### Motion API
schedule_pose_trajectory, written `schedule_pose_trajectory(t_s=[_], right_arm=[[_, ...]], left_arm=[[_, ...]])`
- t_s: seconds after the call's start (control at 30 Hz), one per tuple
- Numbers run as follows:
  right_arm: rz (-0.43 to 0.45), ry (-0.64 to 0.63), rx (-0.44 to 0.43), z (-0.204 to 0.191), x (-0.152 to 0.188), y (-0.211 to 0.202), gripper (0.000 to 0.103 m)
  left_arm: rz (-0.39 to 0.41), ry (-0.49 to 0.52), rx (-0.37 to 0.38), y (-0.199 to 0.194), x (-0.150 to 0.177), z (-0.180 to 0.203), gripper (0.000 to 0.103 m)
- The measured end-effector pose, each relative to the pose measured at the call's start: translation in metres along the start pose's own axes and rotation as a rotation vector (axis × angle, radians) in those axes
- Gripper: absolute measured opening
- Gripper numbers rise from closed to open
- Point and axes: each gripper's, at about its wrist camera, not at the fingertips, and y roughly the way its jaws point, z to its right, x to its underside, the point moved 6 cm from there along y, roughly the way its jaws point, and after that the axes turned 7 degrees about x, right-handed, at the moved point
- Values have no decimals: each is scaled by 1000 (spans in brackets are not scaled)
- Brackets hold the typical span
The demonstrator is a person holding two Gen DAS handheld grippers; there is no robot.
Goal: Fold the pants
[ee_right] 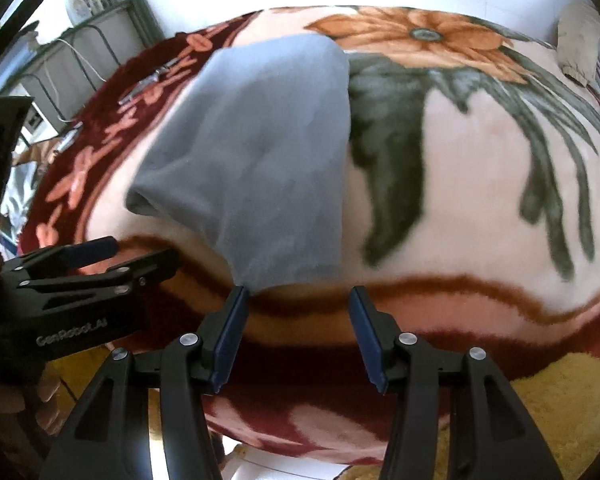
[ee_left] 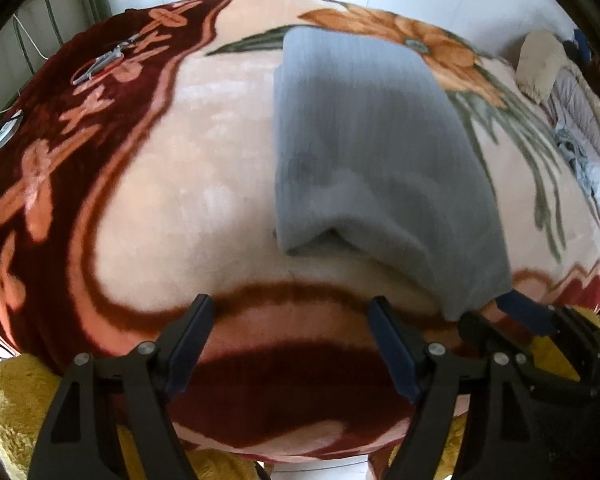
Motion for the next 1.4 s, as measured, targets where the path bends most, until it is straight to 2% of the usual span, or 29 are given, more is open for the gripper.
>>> schedule_pose_trajectory(t_s=[0.27,0.8,1.4], right_arm=[[-20,20,7,5,5,15,53],[-16,44,-9,6,7,18,56],[-15,45,-12,6,7,18,57]], left_arm=[[4,42,-24,12,3,6,90],[30,33,-32,14,3,5,91],[22,34,-30,15,2,4,91]])
